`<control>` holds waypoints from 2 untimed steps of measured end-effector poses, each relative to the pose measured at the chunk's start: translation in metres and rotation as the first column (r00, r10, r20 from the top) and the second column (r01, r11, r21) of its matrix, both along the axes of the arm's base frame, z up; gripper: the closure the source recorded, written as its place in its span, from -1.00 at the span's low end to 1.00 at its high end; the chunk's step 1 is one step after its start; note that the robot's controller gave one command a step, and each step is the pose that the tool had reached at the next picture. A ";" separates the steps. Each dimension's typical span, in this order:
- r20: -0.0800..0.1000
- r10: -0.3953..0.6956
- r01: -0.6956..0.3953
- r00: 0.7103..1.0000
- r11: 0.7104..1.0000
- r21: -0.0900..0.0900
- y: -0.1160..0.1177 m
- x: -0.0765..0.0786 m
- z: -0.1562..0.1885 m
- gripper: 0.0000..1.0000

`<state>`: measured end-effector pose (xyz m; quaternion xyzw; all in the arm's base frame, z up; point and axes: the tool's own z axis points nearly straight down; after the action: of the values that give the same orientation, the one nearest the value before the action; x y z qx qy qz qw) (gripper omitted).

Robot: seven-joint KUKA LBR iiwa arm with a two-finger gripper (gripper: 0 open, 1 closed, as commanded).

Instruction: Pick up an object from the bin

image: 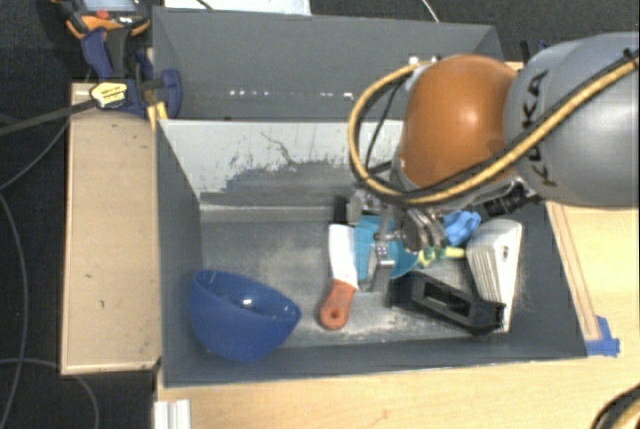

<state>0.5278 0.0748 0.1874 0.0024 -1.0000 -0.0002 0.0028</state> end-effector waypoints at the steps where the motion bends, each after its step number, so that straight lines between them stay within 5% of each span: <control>1: 0.008 -0.005 0.005 1.000 1.000 0.001 0.000 0.002 0.004 -1.00; 2: 0.003 -0.033 0.033 0.999 0.999 -0.001 -0.071 0.025 -0.118 -1.00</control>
Offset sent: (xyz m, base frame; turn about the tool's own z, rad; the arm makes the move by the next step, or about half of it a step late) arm 0.0241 -0.0692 -0.1174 0.0293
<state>0.5526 0.0037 0.0698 -0.0141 -0.9999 0.0004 0.0014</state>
